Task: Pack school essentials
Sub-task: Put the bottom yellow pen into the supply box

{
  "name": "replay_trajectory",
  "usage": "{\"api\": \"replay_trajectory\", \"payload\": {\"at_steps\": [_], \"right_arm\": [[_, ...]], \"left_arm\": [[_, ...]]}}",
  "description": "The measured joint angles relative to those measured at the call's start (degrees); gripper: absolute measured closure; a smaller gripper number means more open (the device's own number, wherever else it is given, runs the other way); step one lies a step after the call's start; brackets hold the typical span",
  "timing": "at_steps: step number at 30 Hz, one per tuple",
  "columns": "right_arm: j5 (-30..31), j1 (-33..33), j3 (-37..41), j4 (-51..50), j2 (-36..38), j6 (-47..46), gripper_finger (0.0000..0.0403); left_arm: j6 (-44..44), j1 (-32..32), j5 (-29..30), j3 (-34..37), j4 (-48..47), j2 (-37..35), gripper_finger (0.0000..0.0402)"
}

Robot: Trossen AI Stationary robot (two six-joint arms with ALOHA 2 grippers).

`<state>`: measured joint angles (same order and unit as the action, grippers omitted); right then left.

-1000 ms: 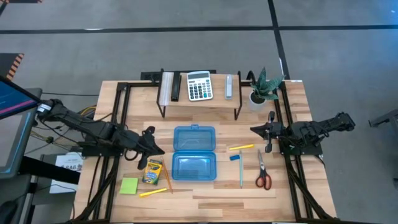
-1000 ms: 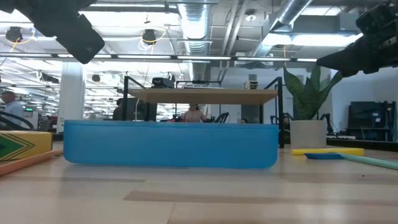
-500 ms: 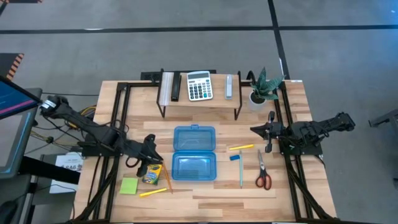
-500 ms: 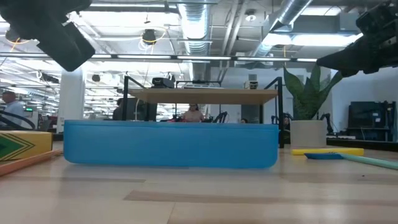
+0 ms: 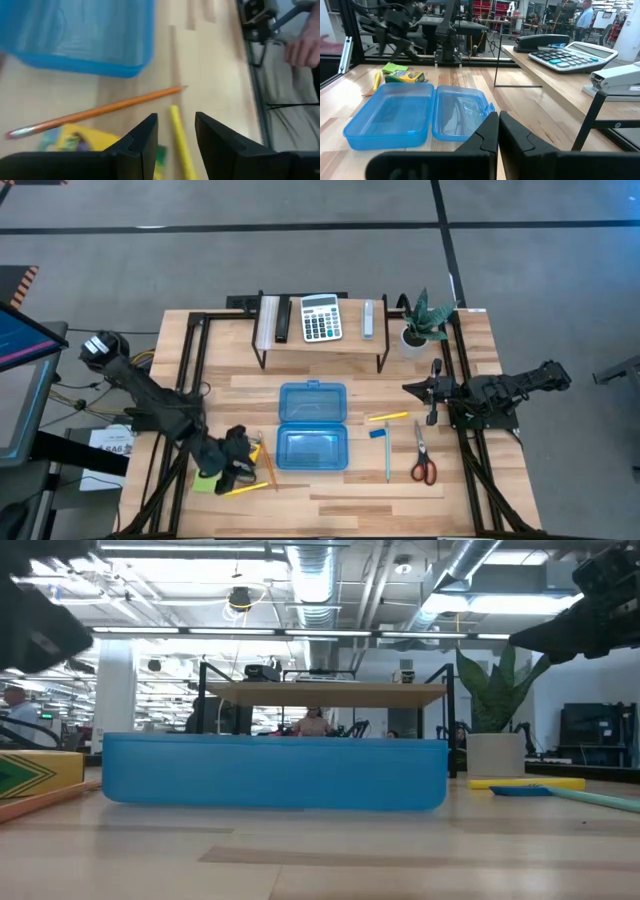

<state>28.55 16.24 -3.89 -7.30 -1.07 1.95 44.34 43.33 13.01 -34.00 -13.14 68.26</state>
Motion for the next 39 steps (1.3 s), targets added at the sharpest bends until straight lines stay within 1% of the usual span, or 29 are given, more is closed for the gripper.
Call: {"api": "replay_trajectory", "payload": {"at_steps": [3, 6, 8, 13, 16, 22, 29, 39], "right_arm": [[0.0, 0.01, -0.01, 0.0, -0.01, -0.01, 0.0369], [-0.01, -0.02, -0.02, -0.01, -0.01, -0.01, 0.0369], [0.0, 0.01, 0.0, 0.0, 0.0, -0.01, 0.0369], [0.01, -0.02, 0.0, 0.01, 0.01, 0.01, 0.0369], [-0.01, 0.0, 0.0, -0.01, 0.0, -0.01, 0.0369], [0.0, -0.02, -0.02, 0.0, -0.01, 0.0, 0.0369], [0.01, -0.02, 0.0, 0.01, -0.01, -0.01, 0.0369], [0.0, -0.01, -0.01, 0.01, 0.0, 0.0, 0.0369]], "left_arm": [[2.53, 2.76, 1.9, -4.28, -4.24, 3.16, 0.0284], [7.93, 5.2, 2.3, -8.2, -10.08, 6.86, 0.0284], [11.38, 6.92, 2.22, -9.6, -12.42, 9.47, 0.0281], [19.03, 10.09, -0.02, -10.72, -12.78, 15.43, 0.025], [24.62, 11.65, -1.63, -10.82, -12.39, 17.67, 0.0233], [32.74, 14.75, -1.42, -10.84, -12.03, 21.12, 0.0226], [36.12, 15.65, -3.95, -11.13, -11.67, 25.13, 0.0226], [36.36, 15.43, -4.94, -11.11, -13.19, 25.39, 0.0226]]}}
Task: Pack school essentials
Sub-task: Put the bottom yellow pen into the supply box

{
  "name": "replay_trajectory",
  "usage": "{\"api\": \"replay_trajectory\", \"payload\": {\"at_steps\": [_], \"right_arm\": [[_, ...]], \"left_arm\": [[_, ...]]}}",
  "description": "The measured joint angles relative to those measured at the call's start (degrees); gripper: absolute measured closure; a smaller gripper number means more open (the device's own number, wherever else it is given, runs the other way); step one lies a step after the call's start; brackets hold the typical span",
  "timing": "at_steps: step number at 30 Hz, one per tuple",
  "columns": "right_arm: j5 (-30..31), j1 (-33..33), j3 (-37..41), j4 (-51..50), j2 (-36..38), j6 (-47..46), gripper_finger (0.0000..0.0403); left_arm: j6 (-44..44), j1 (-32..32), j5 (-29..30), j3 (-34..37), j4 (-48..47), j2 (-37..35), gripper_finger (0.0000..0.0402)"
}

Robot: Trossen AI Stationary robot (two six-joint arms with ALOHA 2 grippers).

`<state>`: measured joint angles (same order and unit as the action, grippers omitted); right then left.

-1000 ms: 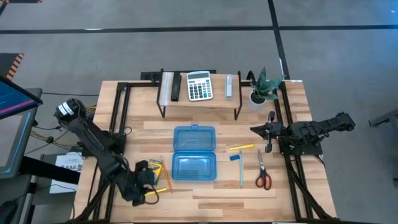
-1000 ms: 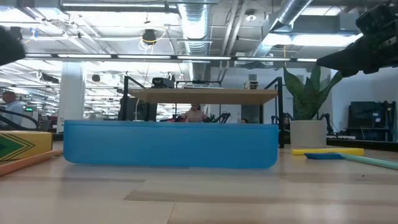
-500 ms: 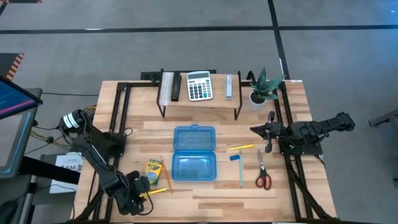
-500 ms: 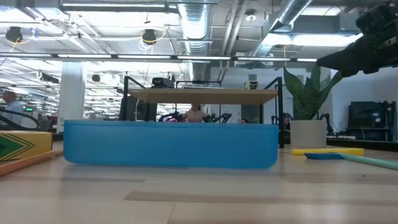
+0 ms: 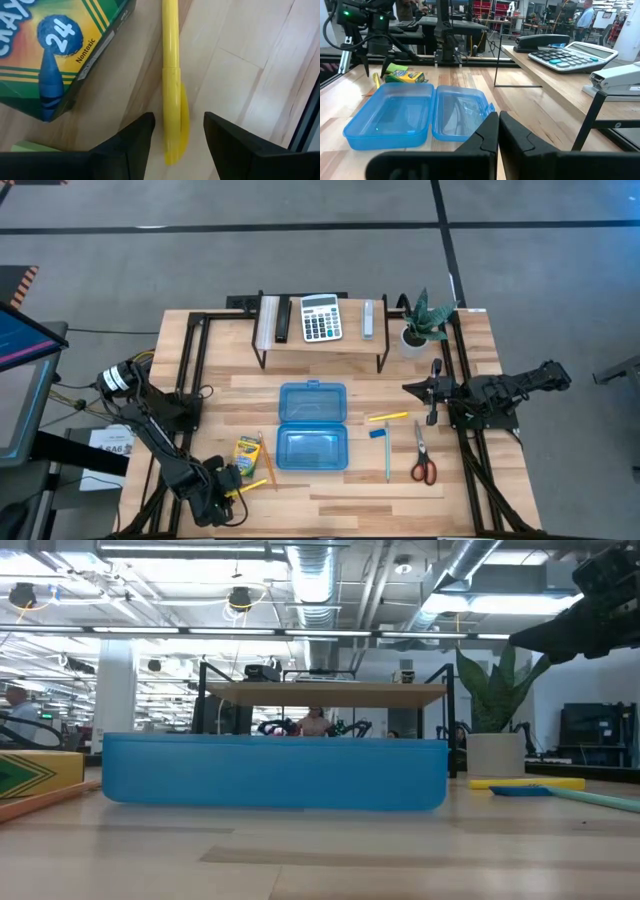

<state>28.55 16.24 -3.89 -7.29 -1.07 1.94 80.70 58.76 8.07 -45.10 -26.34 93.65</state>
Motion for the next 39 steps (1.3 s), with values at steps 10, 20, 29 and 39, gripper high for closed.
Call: {"api": "replay_trajectory", "payload": {"at_steps": [10, 20, 29, 39], "right_arm": [[0.0, 0.0, 0.0, -0.01, 0.0, 0.0, 0.0369], [-0.01, 0.01, 0.0, 0.0, 0.0, 0.01, 0.0369], [-0.01, 0.01, -0.01, 0.0, 0.01, 0.01, 0.0369], [0.0, 0.01, -0.01, 0.0, -0.01, -0.01, 0.0369]], "left_arm": [[-3.36, -1.4, -4.88, -3.82, -10.61, 0.42, 0.0226], [-5.19, -2.33, -3.63, -4.85, -13.14, 0.44, 0.0226], [-10.69, -2.36, -0.09, -4.94, -11.46, 0.35, 0.0226], [-11.39, -2.38, 1.16, -3.77, -10.08, 0.28, 0.0226]]}}
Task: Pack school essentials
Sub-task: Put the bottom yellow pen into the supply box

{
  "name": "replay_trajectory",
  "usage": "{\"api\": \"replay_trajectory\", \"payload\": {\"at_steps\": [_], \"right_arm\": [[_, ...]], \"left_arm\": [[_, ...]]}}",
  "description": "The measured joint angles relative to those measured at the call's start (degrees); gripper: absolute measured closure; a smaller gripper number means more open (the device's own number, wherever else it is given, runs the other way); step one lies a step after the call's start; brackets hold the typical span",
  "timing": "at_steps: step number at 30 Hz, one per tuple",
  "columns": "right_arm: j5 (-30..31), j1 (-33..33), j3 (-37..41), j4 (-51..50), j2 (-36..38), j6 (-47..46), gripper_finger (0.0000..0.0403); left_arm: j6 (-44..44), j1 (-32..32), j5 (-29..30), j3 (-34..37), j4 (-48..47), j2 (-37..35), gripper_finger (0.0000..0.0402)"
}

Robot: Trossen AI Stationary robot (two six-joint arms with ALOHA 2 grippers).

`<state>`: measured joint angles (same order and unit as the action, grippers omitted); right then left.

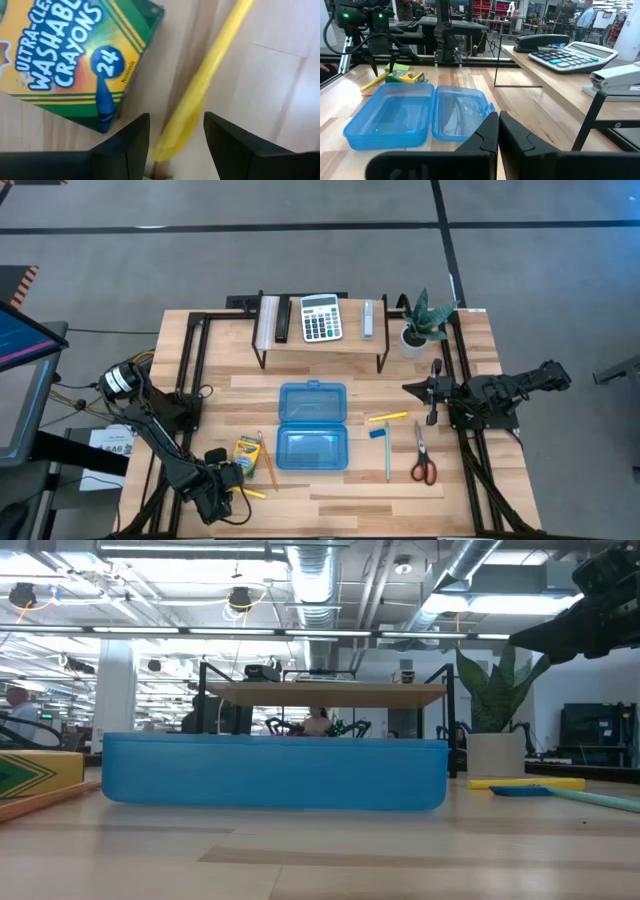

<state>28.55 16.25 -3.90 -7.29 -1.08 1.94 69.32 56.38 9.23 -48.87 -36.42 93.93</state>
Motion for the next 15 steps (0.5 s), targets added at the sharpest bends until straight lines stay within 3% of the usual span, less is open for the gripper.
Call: {"api": "replay_trajectory", "payload": {"at_steps": [9, 15], "right_arm": [[0.0, -0.01, 0.01, 0.0, 0.02, 0.01, 0.0369], [0.0, -0.02, 0.0, 0.0, 0.02, 0.0, 0.0369]], "left_arm": [[-1.2, 0.0, -0.21, 1.98, 2.72, -0.33, 0.0231], [-3.15, 0.0, -0.44, 2.0, 2.69, -0.28, 0.0279]]}}
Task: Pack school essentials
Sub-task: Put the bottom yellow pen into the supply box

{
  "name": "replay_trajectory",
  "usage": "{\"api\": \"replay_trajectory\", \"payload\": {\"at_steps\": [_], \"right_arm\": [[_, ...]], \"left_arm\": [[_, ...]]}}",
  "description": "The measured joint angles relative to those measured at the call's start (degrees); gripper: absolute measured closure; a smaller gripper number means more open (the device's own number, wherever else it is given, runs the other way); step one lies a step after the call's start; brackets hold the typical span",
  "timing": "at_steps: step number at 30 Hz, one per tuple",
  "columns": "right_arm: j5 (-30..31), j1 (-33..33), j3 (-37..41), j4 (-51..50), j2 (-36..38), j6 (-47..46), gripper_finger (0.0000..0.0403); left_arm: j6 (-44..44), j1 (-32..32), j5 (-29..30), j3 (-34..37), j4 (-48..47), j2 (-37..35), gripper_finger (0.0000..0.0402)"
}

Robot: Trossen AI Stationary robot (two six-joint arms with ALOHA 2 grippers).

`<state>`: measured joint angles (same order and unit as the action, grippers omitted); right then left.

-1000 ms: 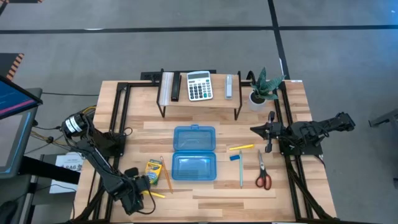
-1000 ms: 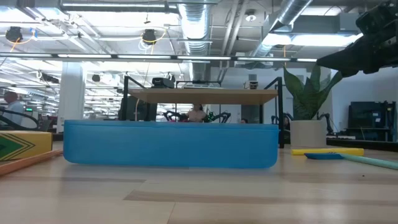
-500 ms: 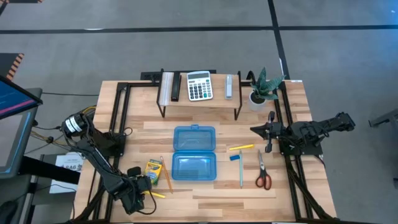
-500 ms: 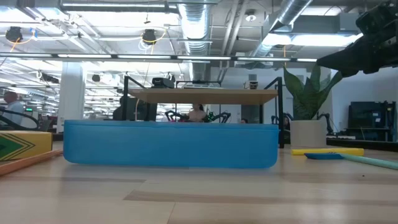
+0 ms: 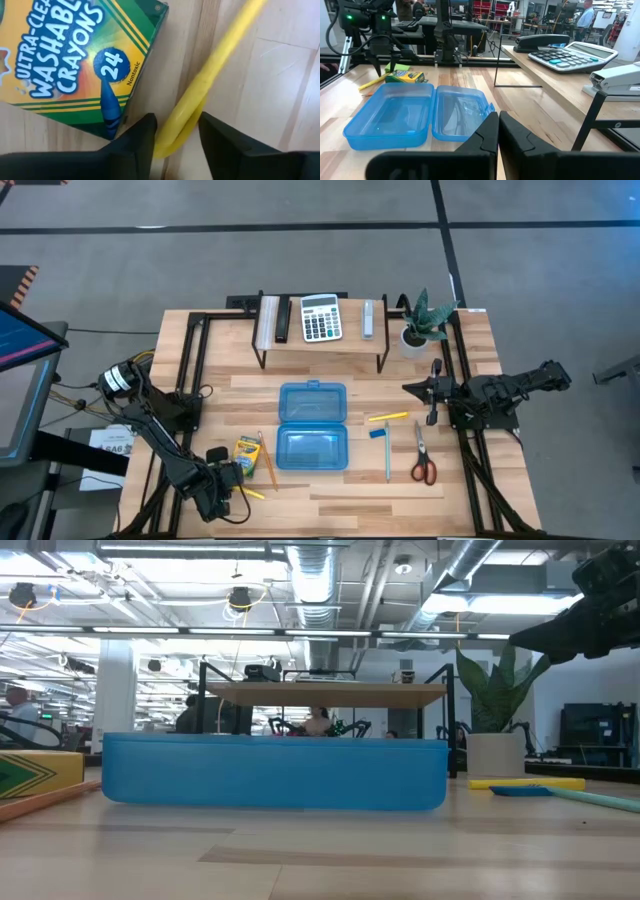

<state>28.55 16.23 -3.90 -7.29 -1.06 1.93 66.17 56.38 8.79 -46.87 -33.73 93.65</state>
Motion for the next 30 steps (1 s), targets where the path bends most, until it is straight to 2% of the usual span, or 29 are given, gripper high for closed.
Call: {"api": "replay_trajectory", "payload": {"at_steps": [7, 12, 24, 30], "right_arm": [[0.0, 0.0, 0.0, 0.0, 0.0, 0.02, 0.0369], [-0.02, 0.02, 0.0, 0.0, 0.0, 0.02, 0.0369], [-0.01, 0.01, 0.01, 0.0, -0.01, 0.01, 0.0369], [-0.01, 0.02, 0.0, 0.0, -0.01, 0.0, 0.0369]], "left_arm": [[-0.01, -0.01, -0.55, -0.47, 0.39, 0.1, 0.0347], [-1.17, -0.02, -0.94, -1.95, 0.45, 0.26, 0.0379], [-0.58, -0.18, -1.25, -2.1, 0.34, 0.24, 0.0384], [-0.4, -1.78, -4.18, -2.1, 0.28, 0.0, 0.0382]]}}
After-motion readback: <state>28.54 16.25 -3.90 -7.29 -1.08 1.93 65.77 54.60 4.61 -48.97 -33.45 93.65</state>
